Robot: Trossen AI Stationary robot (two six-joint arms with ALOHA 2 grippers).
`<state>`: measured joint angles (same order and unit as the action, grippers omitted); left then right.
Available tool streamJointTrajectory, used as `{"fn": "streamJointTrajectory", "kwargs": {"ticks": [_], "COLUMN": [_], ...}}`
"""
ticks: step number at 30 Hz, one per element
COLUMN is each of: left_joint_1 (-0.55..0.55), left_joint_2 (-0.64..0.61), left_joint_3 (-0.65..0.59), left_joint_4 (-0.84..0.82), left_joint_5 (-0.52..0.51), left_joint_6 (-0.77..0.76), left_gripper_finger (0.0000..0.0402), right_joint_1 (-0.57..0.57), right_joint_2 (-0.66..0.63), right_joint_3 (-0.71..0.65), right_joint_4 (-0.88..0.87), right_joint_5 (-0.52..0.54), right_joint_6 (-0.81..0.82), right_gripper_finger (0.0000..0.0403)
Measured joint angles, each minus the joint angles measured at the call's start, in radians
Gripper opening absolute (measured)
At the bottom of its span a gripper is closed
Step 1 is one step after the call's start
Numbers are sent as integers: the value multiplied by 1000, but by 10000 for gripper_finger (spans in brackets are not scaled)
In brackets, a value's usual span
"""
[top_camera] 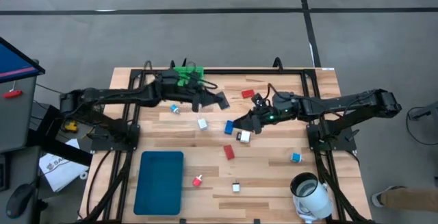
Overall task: Pick & Place Office items
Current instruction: Put the top black digital clock into the green bin
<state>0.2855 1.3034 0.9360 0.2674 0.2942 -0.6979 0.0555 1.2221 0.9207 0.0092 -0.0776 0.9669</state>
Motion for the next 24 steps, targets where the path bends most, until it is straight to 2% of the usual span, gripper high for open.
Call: {"fn": "streamJointTrajectory", "kwargs": {"ticks": [6,12,15,17,21,24], "left_joint_1": [76,101,96,82,54,80], "left_joint_2": [-209,-373,-387,-365,-259,-144], "left_joint_3": [0,0,0,0,0,0], "left_joint_4": [-448,-834,-983,-1023,-959,-868], "left_joint_5": [-336,-639,-673,-667,-653,-654], "left_joint_6": [156,133,69,40,-1,-14], "left_gripper_finger": [50,50,50,50,51,51], "right_joint_1": [4,20,32,42,43,41], "right_joint_2": [-9,-13,-13,-13,-13,-13], "right_joint_3": [0,0,0,0,0,0], "right_joint_4": [-252,-349,-384,-401,-410,-410], "right_joint_5": [25,52,69,84,105,114], "right_joint_6": [42,94,119,134,151,157], "right_gripper_finger": [234,226,224,223,223,223]}}
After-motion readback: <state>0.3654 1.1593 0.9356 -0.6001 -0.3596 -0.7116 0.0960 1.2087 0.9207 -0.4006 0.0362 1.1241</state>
